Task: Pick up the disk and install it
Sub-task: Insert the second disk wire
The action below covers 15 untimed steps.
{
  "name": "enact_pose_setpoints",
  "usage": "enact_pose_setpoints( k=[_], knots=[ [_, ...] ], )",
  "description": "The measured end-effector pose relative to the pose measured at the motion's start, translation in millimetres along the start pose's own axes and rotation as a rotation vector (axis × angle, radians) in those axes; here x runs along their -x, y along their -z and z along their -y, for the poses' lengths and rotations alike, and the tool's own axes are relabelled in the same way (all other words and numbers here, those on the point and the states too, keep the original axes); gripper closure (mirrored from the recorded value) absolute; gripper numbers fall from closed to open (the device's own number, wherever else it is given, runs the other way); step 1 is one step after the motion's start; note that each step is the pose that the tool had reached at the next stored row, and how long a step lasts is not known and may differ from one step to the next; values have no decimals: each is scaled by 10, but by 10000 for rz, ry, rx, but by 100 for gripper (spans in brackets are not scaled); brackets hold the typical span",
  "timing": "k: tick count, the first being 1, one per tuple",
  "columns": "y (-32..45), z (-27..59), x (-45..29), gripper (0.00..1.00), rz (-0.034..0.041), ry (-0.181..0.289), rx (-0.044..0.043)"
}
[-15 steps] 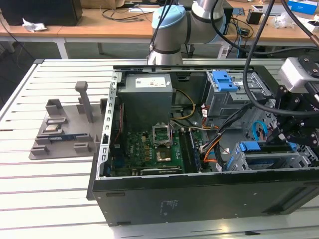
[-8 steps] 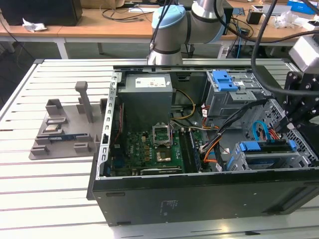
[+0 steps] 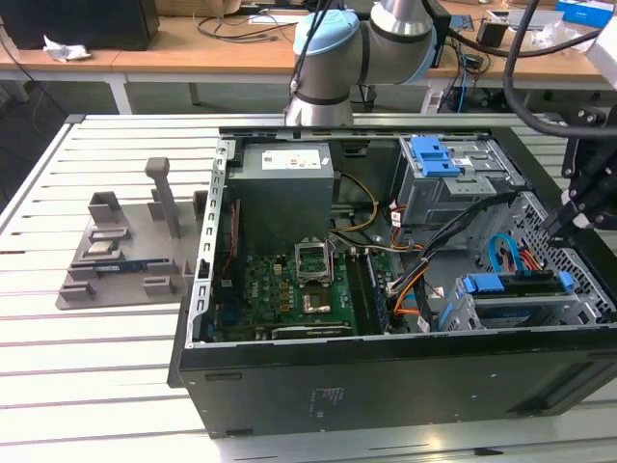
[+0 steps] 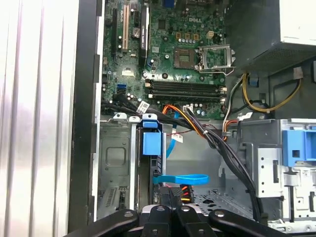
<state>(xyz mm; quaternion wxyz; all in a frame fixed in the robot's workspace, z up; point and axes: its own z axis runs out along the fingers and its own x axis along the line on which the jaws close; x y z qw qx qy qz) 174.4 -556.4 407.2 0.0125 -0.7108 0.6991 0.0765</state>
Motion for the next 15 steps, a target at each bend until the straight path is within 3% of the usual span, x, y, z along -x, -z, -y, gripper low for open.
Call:
enact_pose_setpoints(
  k=[2, 7, 15],
  knots=[
    [83, -7, 10, 89, 1, 0, 0],
    [199, -17, 25, 89, 0, 0, 0],
    [212, -18, 27, 89, 0, 1, 0]
  ],
)
